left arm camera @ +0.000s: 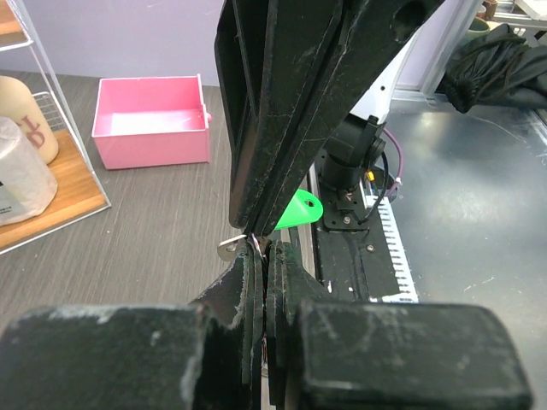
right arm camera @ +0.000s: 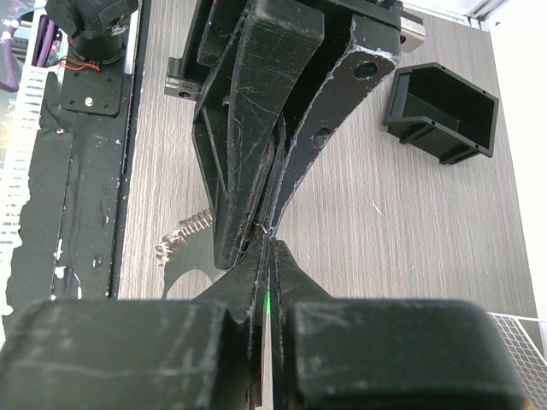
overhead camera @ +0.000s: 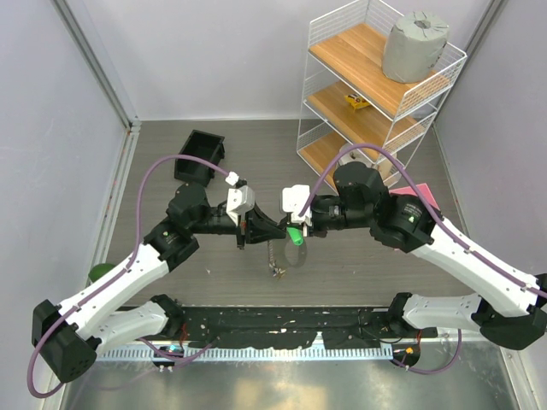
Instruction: Remove the keys from the keyring
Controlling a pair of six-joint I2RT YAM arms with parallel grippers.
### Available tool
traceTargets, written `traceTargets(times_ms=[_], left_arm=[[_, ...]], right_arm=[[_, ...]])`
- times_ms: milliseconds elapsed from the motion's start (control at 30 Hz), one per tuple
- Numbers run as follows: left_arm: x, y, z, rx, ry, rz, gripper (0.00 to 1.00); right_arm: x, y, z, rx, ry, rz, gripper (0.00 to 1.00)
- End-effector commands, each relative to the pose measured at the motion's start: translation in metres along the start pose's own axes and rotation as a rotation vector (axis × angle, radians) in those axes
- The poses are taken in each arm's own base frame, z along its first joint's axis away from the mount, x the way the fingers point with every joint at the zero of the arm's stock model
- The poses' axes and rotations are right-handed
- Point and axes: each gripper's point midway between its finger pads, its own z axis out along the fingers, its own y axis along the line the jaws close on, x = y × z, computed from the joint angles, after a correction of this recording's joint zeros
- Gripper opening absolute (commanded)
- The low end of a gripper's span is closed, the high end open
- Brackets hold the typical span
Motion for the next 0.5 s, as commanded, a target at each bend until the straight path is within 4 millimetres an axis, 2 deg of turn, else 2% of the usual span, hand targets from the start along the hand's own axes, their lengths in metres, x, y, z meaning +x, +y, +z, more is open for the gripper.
traceTargets(times_ms=[0, 367, 400, 433, 467], left_arm=[[-0.0362, -0.0077, -0.0009, 0.021, -0.070, 0.083, 0.00], [-0.0374, -0.0050, 0.0000, 0.011, -0.071, 0.080, 0.00], [-0.0378, -0.0054, -0.0009, 0.008, -0.073, 0.085, 0.00], [-0.0380, -0.0052, -0.0012, 0.005, -0.075, 0.091, 0.00], [-0.0398, -0.0062, -0.0018, 0.006, -0.078, 0.096, 0.00]], right_arm=[[-0.0182, -0.0015, -0.0058, 0.001, -0.034, -0.031, 0.05], [-0.0164, 0.0035, -0.0039, -0.013, -0.015, -0.045, 0.05], [-0.0173, 0.0039, -0.0038, -0.015, -0.014, -0.046, 0.07], [-0.0142, 0.0038, -0.0015, -0.015, 0.000, -0.043, 0.15], [-0.0132, 0.0037, -0.0008, -0.013, 0.006, -0.042, 0.16]])
